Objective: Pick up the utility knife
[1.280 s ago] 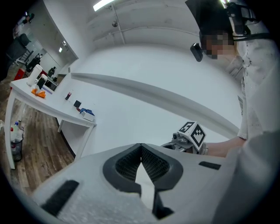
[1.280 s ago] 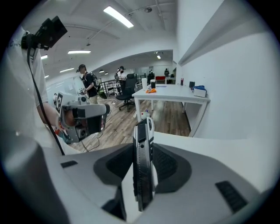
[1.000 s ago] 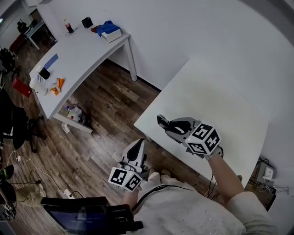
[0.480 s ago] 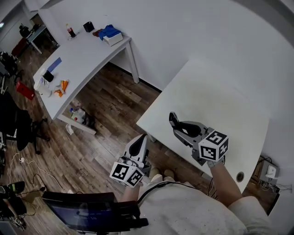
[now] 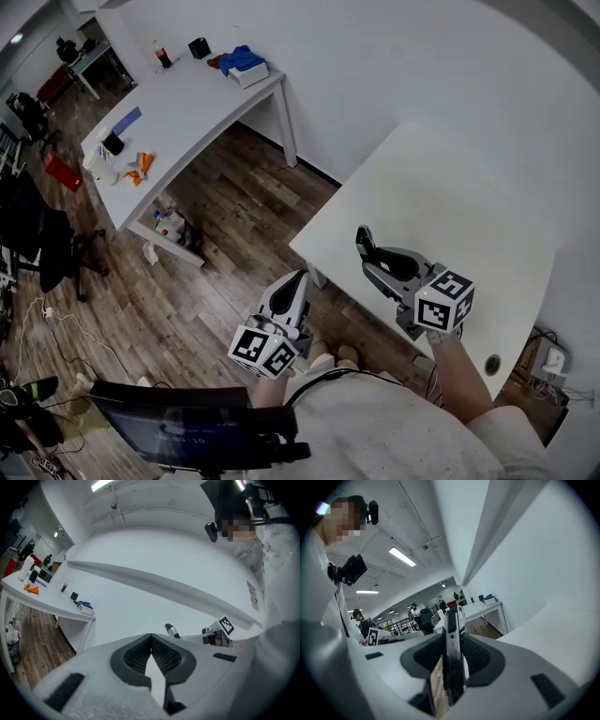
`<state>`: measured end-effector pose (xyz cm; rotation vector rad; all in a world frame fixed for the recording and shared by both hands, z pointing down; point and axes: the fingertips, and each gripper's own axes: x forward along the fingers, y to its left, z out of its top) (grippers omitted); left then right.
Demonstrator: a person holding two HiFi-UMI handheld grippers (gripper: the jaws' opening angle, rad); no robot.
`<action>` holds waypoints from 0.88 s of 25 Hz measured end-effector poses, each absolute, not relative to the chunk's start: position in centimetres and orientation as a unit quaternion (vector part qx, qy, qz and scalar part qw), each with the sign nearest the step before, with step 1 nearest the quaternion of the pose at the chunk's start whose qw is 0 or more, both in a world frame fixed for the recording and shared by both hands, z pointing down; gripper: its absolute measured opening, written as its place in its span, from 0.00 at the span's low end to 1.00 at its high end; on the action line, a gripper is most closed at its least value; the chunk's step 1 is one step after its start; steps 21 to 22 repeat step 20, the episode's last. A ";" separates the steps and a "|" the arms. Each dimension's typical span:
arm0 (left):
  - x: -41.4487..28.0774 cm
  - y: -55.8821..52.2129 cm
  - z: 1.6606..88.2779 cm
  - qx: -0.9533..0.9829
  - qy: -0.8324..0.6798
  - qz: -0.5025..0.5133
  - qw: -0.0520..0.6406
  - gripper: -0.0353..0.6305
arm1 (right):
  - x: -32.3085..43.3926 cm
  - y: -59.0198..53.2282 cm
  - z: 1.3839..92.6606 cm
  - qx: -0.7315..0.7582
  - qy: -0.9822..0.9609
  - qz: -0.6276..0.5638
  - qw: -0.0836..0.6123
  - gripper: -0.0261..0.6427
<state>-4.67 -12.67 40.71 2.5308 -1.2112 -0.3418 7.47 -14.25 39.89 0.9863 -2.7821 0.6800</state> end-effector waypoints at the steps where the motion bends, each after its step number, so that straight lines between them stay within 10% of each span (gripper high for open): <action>1: -4.7 -12.5 40.7 0.884 -0.424 -0.119 0.157 0.06 | 7.5 -14.1 39.9 0.325 -0.917 0.224 0.056 0.25; 22: -5.4 -11.7 41.6 0.881 -0.426 -0.112 0.172 0.06 | 7.6 -14.0 40.5 0.339 -0.910 0.232 0.057 0.25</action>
